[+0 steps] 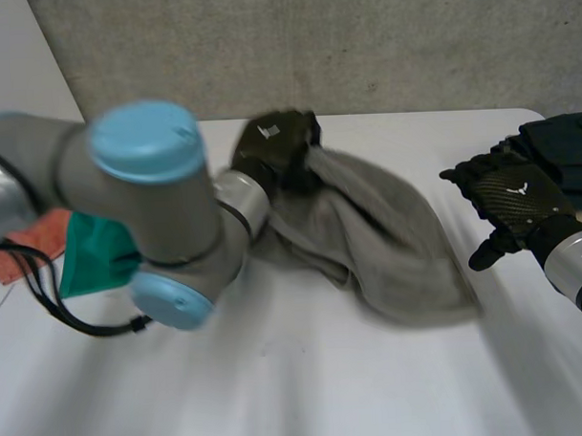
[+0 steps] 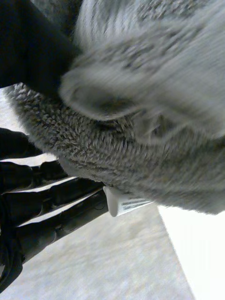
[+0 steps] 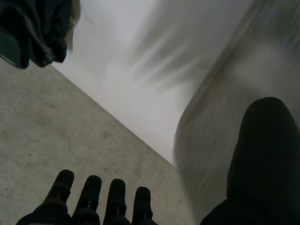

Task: Fold the laundry.

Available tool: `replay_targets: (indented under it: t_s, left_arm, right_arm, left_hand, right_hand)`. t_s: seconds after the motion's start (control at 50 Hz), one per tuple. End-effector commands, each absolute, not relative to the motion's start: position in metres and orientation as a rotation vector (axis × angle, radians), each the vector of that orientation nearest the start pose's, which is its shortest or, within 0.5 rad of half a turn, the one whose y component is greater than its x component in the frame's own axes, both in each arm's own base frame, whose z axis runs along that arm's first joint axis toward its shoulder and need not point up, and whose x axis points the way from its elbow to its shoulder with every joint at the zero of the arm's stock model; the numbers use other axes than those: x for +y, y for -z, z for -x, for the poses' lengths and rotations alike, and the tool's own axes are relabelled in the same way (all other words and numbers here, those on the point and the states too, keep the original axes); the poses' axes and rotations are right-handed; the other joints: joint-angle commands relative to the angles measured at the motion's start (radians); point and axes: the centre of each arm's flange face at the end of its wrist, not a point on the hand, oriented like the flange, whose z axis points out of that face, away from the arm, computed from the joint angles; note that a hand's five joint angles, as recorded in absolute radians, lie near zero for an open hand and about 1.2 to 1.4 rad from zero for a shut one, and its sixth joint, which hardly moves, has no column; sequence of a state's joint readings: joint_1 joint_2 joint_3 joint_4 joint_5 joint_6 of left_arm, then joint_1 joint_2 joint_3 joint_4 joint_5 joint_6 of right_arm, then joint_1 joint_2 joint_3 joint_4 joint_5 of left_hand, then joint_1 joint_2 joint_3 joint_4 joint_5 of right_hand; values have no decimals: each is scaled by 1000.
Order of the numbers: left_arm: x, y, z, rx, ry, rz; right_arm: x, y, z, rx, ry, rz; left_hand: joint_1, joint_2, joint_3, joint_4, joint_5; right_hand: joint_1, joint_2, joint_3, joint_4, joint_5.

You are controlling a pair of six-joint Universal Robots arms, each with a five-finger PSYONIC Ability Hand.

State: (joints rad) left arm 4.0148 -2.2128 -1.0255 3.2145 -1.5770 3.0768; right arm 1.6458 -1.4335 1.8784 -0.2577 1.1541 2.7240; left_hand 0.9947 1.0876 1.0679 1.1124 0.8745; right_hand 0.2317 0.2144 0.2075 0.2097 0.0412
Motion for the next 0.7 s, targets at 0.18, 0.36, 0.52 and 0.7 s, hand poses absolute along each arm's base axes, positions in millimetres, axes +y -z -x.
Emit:
replay_targets:
  t_s: [0.18,0.36,0.52,0.7]
  left_arm:
    - [-238,-253,367,-1919,-1754,610]
    - [-234,-247,316,-2066,-1824,723]
    - [-249,-221,308,-2029,-1961,860]
    - [-300,-193,339,-1766,-2065,1259]
  right_arm:
    - [-268,-201,-185,2288,1757,866]
    - [-232,-201,-203,2361,1433,778]
    - [-196,-188,-233,2283,1354,881]
    - [-152,-181,-269,2157,1491,1120]
  left_hand:
    - [-737,-830,-810,-854,-791]
    - [-743,-836,-816,-861,-797]
    - [-746,-839,-819,-864,-800]
    - [-731,-824,-805,-849,-786]
  right_hand:
    - [-57,-40,-33,-35,-41]
    - [-57,-40,-33,-35,-41]
    - [-15,2,9,7,1]
    - [82,100,107,104,98]
